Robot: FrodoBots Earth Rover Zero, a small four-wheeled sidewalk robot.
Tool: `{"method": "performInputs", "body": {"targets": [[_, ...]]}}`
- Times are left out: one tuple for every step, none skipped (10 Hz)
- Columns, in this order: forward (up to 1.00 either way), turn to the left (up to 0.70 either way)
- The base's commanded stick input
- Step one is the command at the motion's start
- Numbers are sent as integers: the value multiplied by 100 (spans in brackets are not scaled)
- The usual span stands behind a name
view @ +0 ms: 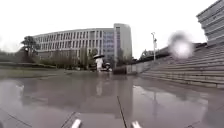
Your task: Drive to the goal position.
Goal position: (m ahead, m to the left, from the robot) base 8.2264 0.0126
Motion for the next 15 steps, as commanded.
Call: {"method": "performInputs", "body": {"targets": [[70, 0], [70, 0], [70, 0], [70, 0], [70, 0], [70, 0], [70, 0], [70, 0], [70, 0], [70, 0], [70, 0], [70, 0], [70, 0], [70, 0], [70, 0]]}}
